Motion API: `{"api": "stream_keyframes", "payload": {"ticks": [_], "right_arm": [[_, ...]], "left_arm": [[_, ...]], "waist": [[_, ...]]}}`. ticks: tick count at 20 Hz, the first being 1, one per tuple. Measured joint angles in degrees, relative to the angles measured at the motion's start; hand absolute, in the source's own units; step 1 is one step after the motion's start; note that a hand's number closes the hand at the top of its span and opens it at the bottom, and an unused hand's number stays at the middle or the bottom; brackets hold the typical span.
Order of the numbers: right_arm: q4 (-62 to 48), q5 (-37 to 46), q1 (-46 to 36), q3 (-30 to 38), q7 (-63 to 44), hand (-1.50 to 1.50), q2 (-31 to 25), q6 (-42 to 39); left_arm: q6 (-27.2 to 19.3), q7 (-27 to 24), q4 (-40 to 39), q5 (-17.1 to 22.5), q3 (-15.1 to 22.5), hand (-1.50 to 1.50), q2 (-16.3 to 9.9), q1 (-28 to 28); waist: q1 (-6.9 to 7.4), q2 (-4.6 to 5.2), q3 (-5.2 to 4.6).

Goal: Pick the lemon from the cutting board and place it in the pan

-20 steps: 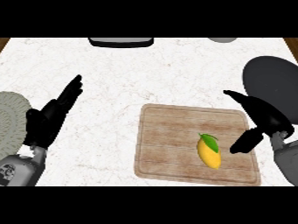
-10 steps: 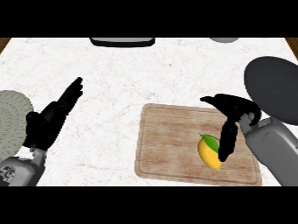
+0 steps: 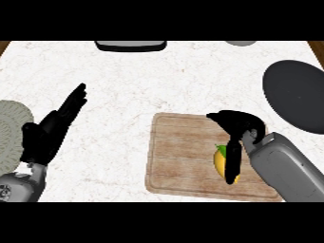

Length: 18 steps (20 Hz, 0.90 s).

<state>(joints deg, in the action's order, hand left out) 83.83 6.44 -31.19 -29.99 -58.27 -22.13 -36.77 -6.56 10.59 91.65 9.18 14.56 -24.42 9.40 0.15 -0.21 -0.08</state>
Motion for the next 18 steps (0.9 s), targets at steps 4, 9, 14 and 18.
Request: {"api": "stream_keyframes", "payload": {"ticks": [4, 9, 14, 18], "right_arm": [[0.3, 1.1, 0.5, -1.7, -1.1, -1.5, 0.2, 0.0], [0.7, 1.9, 1.2, -2.1, -1.2, -1.5, -0.8, -0.9], [1.2, 4.5, 3.2, -2.3, -1.4, -1.5, 0.1, -0.6], [-0.3, 7.9, 5.1, -2.7, 0.7, -1.5, 0.3, -1.1]], "left_arm": [[0.3, -1.2, -1.4, -0.9, -0.3, 0.0, 0.9, 0.0], [1.6, -2.6, -3.3, -1.1, -1.3, 0.0, 1.7, 0.2], [2.4, -1.5, -2.5, -1.6, -2.4, 0.0, 2.1, 0.3], [3.5, -0.7, -0.4, -1.7, -3.2, 0.0, 2.0, -0.8]], "waist": [[-0.22, 0.06, 0.01], [-0.3, 0.09, 0.02], [-0.18, 0.11, 0.05], [-0.02, 0.11, 0.05]]}}
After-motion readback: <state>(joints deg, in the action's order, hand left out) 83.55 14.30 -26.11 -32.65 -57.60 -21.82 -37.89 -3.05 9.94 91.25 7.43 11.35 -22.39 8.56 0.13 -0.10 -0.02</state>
